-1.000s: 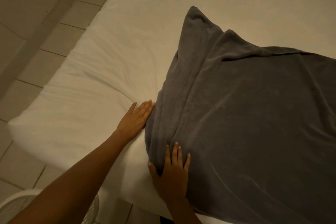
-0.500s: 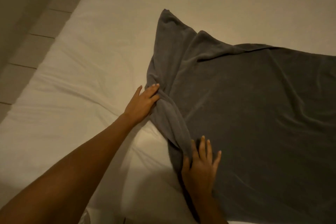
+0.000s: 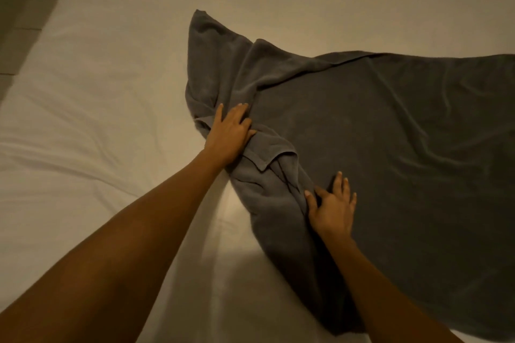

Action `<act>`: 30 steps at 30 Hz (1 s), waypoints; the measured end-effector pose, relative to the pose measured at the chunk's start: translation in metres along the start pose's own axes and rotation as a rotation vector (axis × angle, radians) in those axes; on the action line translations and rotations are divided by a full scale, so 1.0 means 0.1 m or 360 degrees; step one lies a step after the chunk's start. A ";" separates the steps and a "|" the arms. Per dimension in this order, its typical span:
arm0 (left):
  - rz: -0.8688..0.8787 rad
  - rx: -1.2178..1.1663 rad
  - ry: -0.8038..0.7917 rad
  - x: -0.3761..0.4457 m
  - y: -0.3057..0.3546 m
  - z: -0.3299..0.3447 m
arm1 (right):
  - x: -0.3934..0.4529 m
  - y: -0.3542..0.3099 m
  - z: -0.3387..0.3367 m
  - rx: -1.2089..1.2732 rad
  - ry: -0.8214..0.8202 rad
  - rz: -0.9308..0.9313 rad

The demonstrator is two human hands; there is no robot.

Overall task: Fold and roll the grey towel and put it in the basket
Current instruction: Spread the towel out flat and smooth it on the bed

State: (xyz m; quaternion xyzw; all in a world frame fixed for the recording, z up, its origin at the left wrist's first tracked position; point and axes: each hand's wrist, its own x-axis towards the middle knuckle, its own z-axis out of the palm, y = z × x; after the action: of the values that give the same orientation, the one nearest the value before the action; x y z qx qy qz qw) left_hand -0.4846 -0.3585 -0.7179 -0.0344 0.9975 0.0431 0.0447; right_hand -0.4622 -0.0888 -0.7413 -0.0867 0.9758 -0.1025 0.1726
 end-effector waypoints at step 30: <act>0.0206 -0.0277 0.0294 -0.20 -1.04 0.06 | 0.38 -1.10 0.27 -0.0572 0.0445 -0.0399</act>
State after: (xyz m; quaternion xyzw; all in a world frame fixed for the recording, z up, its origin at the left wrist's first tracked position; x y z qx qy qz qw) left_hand -0.4563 -0.4596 -0.7307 0.0225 0.9900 0.1290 -0.0534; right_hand -0.4735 -0.2073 -0.7529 -0.2212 0.9744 0.0410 0.0037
